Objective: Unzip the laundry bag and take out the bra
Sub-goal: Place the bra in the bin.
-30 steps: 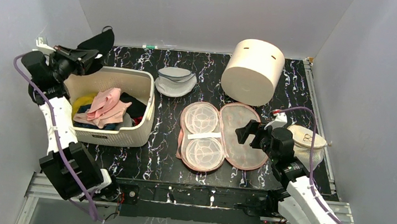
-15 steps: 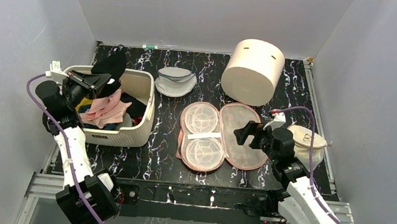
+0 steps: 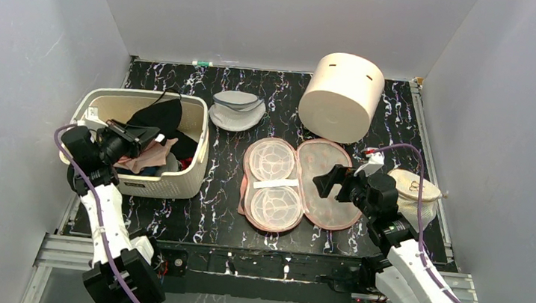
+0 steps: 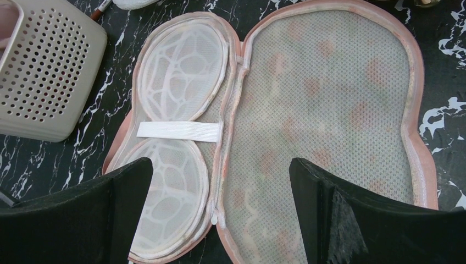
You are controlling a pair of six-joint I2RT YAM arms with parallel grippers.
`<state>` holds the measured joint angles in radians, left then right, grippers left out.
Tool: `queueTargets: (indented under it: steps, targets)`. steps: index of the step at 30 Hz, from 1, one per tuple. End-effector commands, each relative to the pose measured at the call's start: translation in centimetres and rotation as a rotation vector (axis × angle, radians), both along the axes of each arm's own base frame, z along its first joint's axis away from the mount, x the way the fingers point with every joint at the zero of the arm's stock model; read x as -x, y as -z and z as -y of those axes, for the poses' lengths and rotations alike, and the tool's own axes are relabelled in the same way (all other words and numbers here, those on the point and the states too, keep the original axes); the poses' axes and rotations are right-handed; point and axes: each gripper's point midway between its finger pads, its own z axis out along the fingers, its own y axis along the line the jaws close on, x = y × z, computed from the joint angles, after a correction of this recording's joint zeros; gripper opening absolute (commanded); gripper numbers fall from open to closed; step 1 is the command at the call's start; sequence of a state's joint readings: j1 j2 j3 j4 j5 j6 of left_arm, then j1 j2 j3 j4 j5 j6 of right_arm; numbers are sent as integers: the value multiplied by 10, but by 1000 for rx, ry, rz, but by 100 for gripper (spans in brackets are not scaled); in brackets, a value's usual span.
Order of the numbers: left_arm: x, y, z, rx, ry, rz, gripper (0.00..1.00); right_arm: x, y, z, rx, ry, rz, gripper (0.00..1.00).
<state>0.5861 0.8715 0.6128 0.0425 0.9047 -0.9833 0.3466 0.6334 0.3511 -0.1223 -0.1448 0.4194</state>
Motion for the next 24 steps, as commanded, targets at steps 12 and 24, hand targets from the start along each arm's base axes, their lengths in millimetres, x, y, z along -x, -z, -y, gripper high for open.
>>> queueTargets:
  steps: [12,24]
  targets:
    - [34,49,-2,-99,14,-345,0,-7,-35,-8,-39,-31,126,96]
    - [43,70,-20,-197,-28,-487,0,-8,-33,-6,-35,-21,113,96]
